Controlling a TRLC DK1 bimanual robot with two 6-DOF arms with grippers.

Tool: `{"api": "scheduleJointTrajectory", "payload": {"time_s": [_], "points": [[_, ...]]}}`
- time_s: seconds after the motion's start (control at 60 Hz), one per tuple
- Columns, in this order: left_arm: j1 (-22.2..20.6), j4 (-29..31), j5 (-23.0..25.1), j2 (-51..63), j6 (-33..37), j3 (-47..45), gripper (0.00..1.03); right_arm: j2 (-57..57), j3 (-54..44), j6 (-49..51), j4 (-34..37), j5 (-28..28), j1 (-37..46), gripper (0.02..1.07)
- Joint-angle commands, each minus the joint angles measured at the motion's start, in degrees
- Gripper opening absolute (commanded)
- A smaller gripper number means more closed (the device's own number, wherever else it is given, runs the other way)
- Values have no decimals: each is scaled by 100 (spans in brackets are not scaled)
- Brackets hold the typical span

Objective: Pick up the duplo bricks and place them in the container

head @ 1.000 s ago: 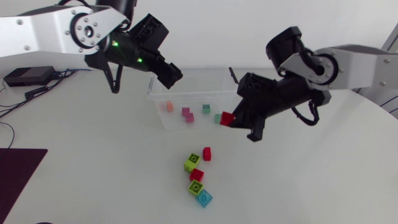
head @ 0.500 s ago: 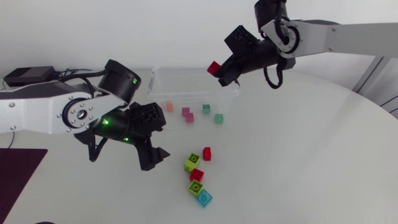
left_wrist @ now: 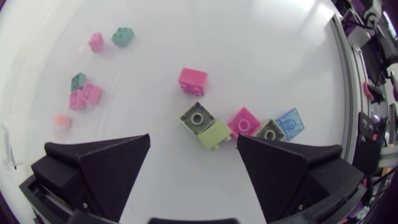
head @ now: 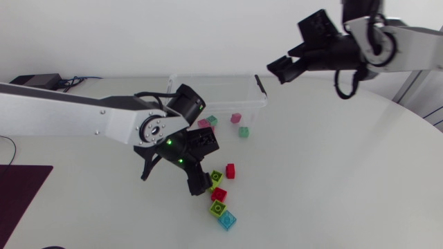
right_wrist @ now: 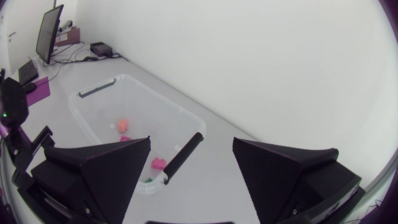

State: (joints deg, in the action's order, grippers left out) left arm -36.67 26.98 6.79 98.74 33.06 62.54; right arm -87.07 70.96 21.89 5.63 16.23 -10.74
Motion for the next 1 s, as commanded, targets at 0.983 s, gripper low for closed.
{"api": "scheduleJointTrajectory", "payload": {"time_s": [0.983], "points": [[-385,1389,-468,2097,-2497,2086,89,2194,-3185,166,-71,1137,1004,102]]}}
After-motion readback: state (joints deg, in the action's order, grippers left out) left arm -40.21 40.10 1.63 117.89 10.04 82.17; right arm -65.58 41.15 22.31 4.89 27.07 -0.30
